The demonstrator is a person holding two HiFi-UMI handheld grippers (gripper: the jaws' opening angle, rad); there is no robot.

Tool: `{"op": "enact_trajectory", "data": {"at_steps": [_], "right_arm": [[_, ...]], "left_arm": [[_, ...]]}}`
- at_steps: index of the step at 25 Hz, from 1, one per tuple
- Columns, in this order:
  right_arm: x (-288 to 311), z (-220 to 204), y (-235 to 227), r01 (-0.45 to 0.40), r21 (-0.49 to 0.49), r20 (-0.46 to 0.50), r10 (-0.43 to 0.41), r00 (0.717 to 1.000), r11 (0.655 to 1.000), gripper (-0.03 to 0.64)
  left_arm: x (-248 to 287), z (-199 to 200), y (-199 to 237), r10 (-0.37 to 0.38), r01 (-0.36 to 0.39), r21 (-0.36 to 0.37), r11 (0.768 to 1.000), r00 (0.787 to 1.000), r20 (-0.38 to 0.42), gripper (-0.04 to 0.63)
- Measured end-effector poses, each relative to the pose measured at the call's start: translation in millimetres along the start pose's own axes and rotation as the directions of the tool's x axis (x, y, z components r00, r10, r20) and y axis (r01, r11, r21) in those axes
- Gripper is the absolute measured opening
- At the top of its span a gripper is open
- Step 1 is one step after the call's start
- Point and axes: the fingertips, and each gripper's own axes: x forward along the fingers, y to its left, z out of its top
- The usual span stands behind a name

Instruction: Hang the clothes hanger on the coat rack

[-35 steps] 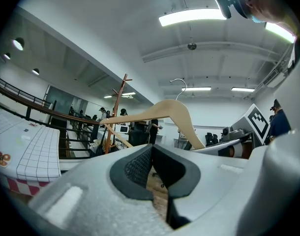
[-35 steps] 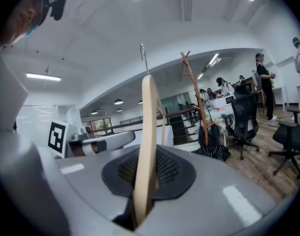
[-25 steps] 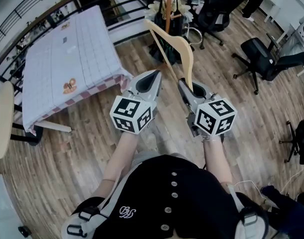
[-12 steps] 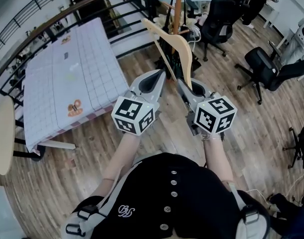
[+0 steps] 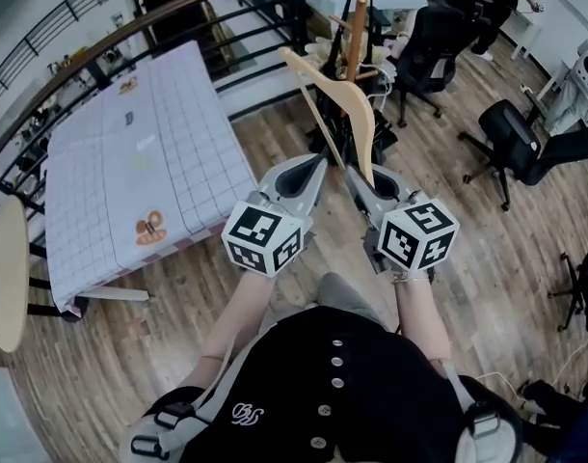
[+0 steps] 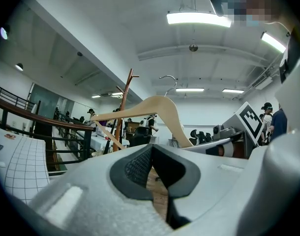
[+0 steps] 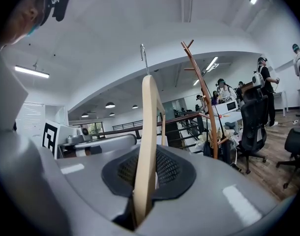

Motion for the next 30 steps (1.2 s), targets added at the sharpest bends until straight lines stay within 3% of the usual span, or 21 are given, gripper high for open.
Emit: {"op": "enact_trajectory", "data": {"at_steps": [11, 18, 23, 30], "right_arm": [[39.1, 14.7, -25.8, -0.008, -0.018, 0.019, 0.009, 1.0, 1.0, 0.031], [87.1, 40.6, -64.3, -0.023, -0.003, 0.03, 0.023, 0.999, 1.0, 0.029], [126.6, 54.9, -97.5, -0.027, 0.051, 0.054, 0.024, 0.998, 0.998, 0.03], [165.0, 81.4, -138.5, -0.044, 0.044, 0.056, 0.042, 0.998, 0.998, 0.031]], "left_arm": [[33.2, 0.7, 28.7, -0.035, 0.035, 0.014, 0.999, 0.999, 0.006, -0.002], [75.4, 12.7, 73.2, -0.009, 0.009, 0.027, 1.0, 1.0, -0.005, -0.002], [108.9, 10.6, 103.1, -0.027, 0.029, 0.062, 0.998, 0.999, -0.033, -0.002], [163.6, 19.8, 133.1, -0.058, 0.061, 0.069, 0.996, 0.997, -0.045, -0.002]]}}
